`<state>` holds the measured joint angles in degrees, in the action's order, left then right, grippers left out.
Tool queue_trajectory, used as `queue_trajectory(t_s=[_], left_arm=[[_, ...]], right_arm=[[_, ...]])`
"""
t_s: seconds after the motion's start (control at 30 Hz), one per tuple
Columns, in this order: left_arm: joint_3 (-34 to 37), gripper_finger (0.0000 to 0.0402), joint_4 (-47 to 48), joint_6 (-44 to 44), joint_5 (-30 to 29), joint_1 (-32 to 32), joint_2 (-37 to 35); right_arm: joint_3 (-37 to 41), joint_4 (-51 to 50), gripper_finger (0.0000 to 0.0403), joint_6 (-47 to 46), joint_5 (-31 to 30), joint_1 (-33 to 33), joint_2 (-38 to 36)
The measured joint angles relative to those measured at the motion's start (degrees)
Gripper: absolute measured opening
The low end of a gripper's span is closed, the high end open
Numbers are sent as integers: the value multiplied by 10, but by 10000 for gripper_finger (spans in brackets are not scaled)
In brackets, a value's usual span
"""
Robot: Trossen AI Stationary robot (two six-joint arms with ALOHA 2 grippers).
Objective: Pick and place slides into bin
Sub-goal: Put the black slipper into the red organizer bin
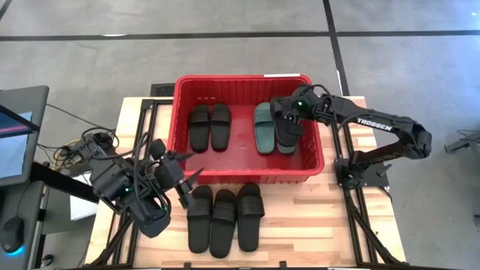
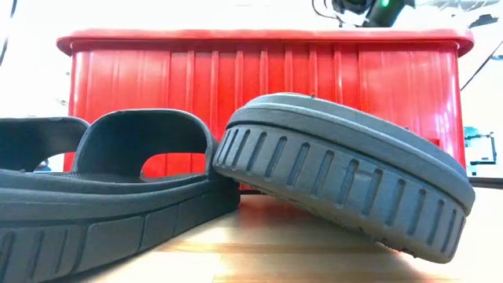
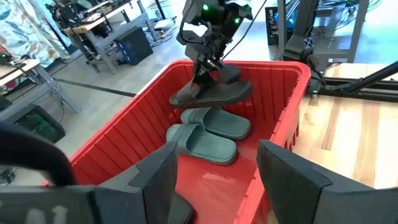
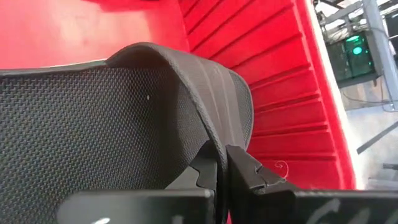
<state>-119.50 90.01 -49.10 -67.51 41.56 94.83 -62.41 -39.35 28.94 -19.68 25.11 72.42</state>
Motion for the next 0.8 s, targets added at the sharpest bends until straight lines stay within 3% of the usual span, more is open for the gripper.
queue_trajectory(t_s=[0.27, 0.8], left_arm=[[0, 206, 0, -2, 3, -22, 0], [0, 206, 0, -18, 17, -53, 0]], right_arm=[[66, 81, 2, 60, 25, 63, 0], [68, 131, 1, 117, 44, 117, 113]])
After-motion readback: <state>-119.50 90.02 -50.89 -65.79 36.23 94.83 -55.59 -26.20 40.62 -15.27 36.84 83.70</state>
